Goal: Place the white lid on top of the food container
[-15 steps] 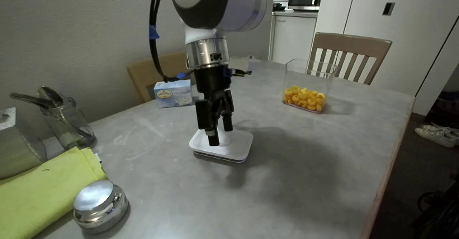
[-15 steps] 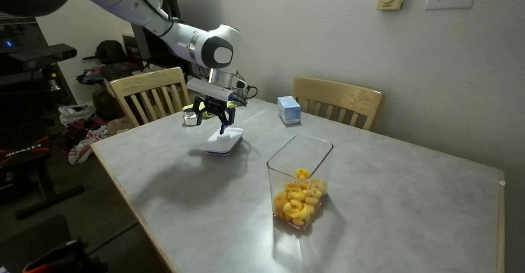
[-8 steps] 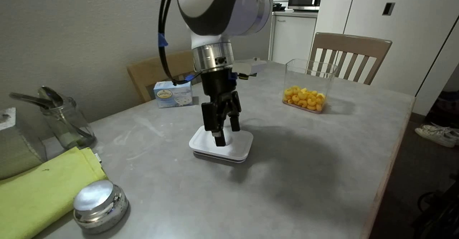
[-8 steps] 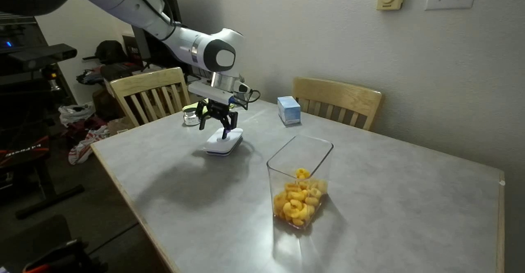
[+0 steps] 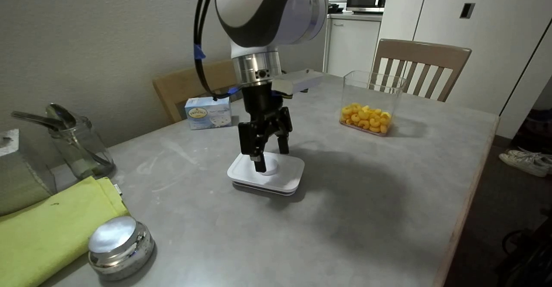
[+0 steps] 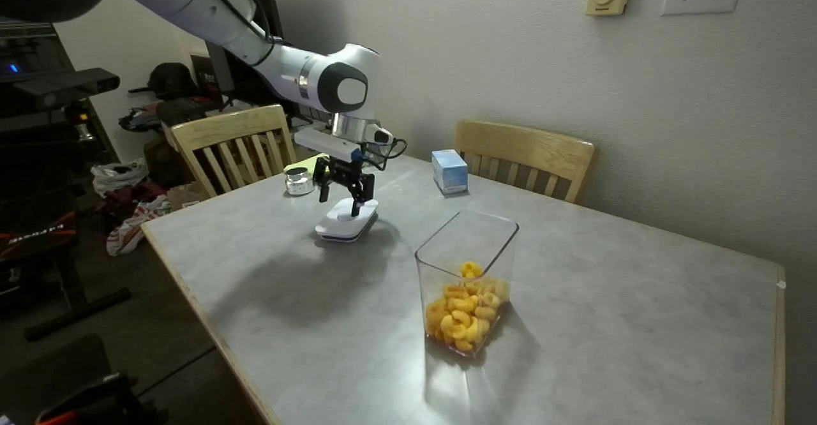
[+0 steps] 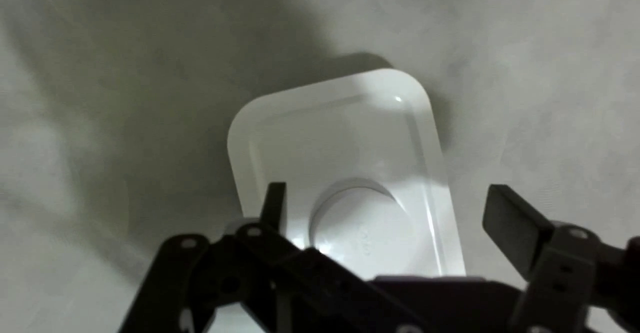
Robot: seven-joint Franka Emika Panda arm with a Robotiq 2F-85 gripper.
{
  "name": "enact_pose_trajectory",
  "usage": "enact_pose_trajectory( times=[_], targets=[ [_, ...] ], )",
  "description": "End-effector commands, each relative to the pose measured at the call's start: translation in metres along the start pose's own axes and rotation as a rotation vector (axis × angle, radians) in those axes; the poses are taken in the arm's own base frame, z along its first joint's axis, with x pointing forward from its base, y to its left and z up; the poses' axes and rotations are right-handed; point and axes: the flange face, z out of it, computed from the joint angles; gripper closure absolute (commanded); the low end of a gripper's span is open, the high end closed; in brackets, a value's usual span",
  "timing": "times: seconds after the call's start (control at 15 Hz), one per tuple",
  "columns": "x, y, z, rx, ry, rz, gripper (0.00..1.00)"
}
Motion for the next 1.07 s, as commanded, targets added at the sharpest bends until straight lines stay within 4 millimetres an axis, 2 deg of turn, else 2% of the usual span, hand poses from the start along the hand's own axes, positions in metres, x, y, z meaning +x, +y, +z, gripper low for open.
enact_pose_trajectory(
  times=[0.0, 0.73, 0.8, 0.87, 0.93, 1.0],
  targets=[
    [-0.001, 0.0, 0.001, -0.068, 0.006, 0.05, 0.0],
    [0.002, -0.011, 0.006, -0.11, -0.009, 0.061, 0.0],
    [0.002, -0.011, 0.006, -0.111, -0.009, 0.061, 0.09],
    [0.002, -0.01, 0.007, -0.111, -0.009, 0.061, 0.12],
    [0.002, -0.01, 0.007, -0.111, -0.009, 0.062, 0.23],
    [0.002, -0.009, 0.007, -0.111, -0.01, 0.063, 0.2]
  ],
)
